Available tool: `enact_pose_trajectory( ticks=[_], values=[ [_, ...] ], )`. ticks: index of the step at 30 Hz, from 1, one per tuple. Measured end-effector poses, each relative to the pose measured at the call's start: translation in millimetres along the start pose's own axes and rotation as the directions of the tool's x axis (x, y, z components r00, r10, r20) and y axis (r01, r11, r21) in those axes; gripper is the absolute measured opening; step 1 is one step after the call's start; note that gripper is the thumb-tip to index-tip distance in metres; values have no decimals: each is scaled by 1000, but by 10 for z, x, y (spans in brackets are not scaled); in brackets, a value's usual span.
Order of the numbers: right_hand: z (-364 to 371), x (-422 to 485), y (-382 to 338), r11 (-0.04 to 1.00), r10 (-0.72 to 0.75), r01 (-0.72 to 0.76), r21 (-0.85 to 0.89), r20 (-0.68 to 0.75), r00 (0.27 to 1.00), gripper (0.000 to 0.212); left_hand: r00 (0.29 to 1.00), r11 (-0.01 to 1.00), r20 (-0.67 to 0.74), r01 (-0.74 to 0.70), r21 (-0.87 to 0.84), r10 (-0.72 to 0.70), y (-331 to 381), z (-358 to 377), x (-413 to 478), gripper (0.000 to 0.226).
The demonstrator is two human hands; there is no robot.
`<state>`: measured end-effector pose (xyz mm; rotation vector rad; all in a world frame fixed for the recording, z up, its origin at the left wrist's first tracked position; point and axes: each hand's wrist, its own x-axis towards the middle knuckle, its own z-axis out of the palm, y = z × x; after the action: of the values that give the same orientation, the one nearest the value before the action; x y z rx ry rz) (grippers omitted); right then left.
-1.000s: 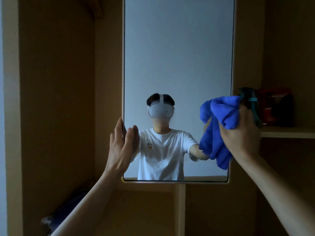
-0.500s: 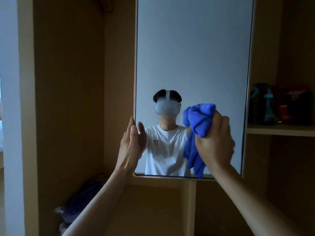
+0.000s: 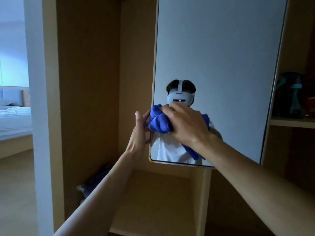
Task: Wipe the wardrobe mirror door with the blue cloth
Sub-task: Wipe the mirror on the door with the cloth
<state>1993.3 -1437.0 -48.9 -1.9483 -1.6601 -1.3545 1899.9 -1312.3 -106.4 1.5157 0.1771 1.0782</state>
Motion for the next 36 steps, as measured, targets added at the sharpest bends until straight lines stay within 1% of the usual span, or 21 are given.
enact_pose_trajectory(
  ticks=[2, 4, 7, 11, 13, 16, 19, 22, 24, 29, 33, 35, 36],
  values=[
    [-74, 31, 43, 996, -66, 68, -66, 25, 998, 31, 1000, 1000, -4, -3, 15, 3, 1, -4, -12, 57],
    [-80, 31, 31, 987, -98, 101, -122, 30, 995, 34, 1000, 999, -3, -13, 29, 13, -27, 7, -29, 56],
    [-23, 2, 8, 988, -104, 105, -115, 14, 995, 35, 1000, 996, 6, -27, 82, 26, -147, 15, -88, 60],
    [124, -105, -3, 991, -85, 81, -106, -38, 996, 37, 1000, 998, 28, -7, 70, 5, -283, -11, -95, 64],
    [233, -199, -70, 989, -79, 78, -125, -10, 997, 39, 1000, 999, 24, 15, 42, -16, -300, -23, -85, 65],
    [402, -412, -231, 993, -57, 63, -103, 59, 997, 51, 999, 999, -5, 44, -23, -45, -307, -12, -114, 62],
    [556, -642, -381, 995, -80, 86, -49, 115, 990, 50, 999, 999, -27, 20, 34, -20, -322, 1, -142, 45],
    [644, -791, -437, 993, -113, 116, -11, 144, 983, 46, 999, 996, -41, 11, 92, -7, -353, -11, -152, 37],
    [651, -814, -422, 991, -132, 133, 3, 154, 979, 45, 999, 994, -33, -3, 113, 7, -401, -10, -173, 40],
    [535, -765, -278, 990, -144, 144, 6, 128, 981, 47, 1000, 991, -17, -3, 133, 5, -429, -12, -228, 47],
    [291, -625, 49, 992, -57, 64, -112, 62, 996, 59, 1000, 991, 3, 15, 130, -16, -433, 8, -231, 48],
    [124, -515, 238, 989, -22, 23, -145, 8, 1000, 56, 1000, 987, 0, -11, 160, 11, -452, 35, -261, 56],
    [42, -467, 327, 990, -2, 0, -142, -16, 1000, 54, 1000, 984, -7, -20, 176, 21, -464, 57, -291, 53]
  ],
)
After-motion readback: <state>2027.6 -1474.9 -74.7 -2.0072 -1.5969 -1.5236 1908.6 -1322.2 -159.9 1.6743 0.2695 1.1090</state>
